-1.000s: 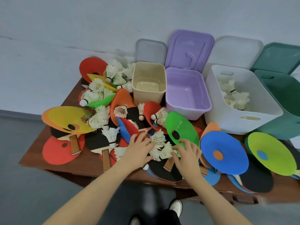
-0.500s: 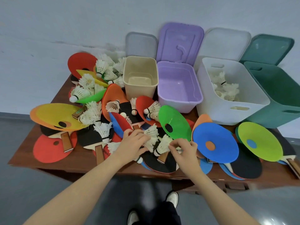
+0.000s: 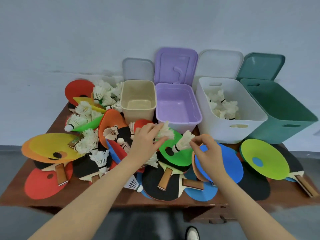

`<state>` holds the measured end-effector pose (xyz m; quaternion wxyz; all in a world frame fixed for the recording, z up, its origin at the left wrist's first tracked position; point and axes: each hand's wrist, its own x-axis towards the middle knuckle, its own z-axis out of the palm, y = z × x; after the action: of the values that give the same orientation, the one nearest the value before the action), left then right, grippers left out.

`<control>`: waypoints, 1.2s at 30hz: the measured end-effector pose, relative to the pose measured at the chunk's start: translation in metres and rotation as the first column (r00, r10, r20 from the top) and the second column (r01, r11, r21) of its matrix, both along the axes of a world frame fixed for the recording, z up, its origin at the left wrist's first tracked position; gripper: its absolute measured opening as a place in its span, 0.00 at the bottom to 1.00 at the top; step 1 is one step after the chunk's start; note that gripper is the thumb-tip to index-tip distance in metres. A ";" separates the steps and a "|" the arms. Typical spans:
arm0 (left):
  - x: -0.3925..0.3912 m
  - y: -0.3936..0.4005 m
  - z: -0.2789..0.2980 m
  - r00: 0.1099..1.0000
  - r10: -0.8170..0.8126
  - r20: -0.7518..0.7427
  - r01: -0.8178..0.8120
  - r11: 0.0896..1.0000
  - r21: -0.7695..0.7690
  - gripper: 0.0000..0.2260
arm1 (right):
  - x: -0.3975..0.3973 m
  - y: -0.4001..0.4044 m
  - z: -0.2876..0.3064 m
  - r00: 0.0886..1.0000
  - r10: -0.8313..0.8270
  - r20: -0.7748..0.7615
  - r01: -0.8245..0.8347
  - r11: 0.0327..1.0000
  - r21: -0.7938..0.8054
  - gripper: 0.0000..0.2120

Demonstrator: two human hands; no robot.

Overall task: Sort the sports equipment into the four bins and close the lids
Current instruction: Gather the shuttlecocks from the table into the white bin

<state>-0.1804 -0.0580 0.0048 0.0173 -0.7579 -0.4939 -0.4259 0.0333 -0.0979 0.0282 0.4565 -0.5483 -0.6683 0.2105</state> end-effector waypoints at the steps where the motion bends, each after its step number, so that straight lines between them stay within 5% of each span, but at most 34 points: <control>1: 0.010 0.006 0.007 1.000 -0.012 -0.001 0.012 1.000 0.009 0.21 | 0.008 0.006 0.005 1.000 -0.014 0.008 0.014 1.000 0.009 0.10; 10: 0.155 0.089 0.050 0.991 -0.097 -0.090 0.079 0.980 -0.185 0.23 | 0.125 0.088 0.041 0.968 -0.193 0.160 0.150 0.957 0.247 0.01; 19: 0.255 0.161 0.046 0.979 0.005 -0.202 -0.059 0.963 -0.264 0.20 | 0.229 0.174 0.023 0.895 -0.268 0.356 0.239 0.963 0.124 0.02; 23: 0.251 0.163 0.025 0.924 0.021 -0.381 -0.178 0.907 -0.382 0.20 | 0.239 0.185 0.003 0.825 -0.161 0.541 0.203 0.979 -0.017 0.08; 36: 0.154 0.108 0.053 0.900 0.054 -0.432 -0.211 0.922 -0.324 0.21 | 0.149 0.137 -0.003 0.945 0.031 0.325 -0.072 0.991 0.115 0.12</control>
<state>-0.0266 0.0502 0.0575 0.0110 -0.7848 -0.6002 -0.1541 0.1821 0.0388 0.0252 0.3687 -0.5279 -0.7601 0.0877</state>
